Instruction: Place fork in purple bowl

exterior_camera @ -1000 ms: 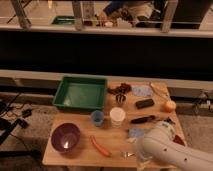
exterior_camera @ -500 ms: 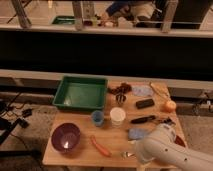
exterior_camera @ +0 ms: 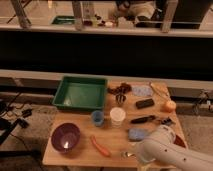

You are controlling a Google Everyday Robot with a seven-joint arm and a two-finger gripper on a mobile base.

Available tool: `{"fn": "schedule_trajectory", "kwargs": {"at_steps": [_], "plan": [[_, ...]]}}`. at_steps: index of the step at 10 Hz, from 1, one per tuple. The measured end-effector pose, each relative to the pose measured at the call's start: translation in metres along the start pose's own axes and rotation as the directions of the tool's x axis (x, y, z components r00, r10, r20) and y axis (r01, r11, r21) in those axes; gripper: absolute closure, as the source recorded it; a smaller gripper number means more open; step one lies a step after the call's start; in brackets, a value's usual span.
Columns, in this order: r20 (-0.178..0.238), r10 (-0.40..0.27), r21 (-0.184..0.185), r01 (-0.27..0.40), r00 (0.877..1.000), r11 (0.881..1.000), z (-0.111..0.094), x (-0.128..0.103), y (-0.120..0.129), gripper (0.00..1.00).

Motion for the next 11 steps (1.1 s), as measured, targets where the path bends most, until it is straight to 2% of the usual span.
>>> {"fn": "schedule_trajectory", "kwargs": {"at_steps": [11], "plan": [[-0.012,0.009,-0.021,-0.010,1.000,1.000,0.014,0.013,0.006,0.20]]}}
